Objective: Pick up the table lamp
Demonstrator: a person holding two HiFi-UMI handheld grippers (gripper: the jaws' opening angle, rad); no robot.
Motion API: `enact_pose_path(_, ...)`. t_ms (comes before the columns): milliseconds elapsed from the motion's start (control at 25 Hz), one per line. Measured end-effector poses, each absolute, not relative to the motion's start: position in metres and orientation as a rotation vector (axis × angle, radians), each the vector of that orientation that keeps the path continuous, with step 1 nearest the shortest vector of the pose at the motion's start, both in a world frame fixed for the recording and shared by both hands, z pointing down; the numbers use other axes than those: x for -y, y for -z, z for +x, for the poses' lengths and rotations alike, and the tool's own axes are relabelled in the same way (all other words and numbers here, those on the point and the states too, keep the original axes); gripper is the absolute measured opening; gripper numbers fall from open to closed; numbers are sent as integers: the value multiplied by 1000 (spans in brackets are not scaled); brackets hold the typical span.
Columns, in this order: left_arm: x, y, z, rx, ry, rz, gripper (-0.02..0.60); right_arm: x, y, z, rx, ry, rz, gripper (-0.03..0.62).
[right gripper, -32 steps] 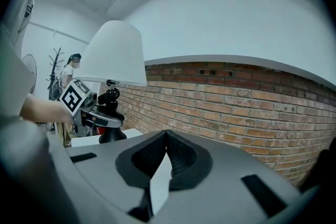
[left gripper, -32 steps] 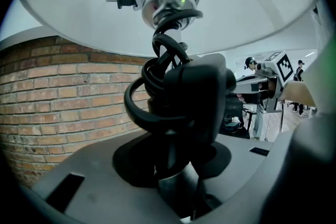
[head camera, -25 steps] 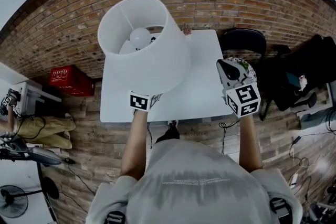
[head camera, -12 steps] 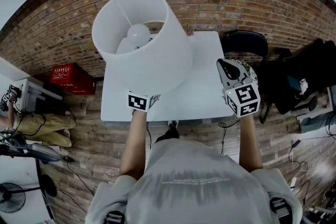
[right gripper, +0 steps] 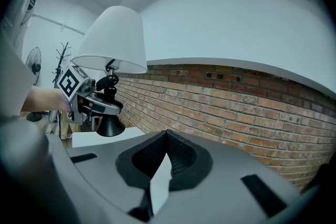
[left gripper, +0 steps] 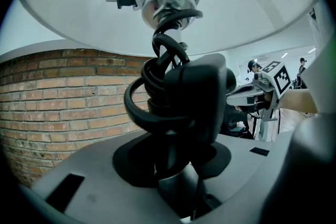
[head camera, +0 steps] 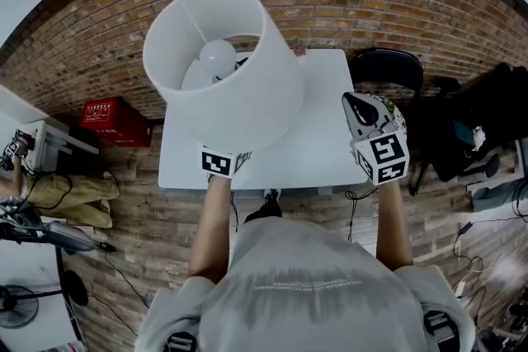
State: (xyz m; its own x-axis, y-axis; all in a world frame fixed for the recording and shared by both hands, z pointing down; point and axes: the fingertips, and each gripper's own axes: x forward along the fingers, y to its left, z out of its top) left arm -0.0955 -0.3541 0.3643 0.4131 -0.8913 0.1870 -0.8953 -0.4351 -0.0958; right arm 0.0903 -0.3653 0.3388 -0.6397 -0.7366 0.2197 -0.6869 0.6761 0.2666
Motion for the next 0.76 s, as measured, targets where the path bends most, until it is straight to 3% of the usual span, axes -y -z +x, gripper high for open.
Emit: enact_pose_path(760, 355, -384, -110, 1707, -331, 2553, 138, 379, -349, 83, 2602, 201, 1089, 2)
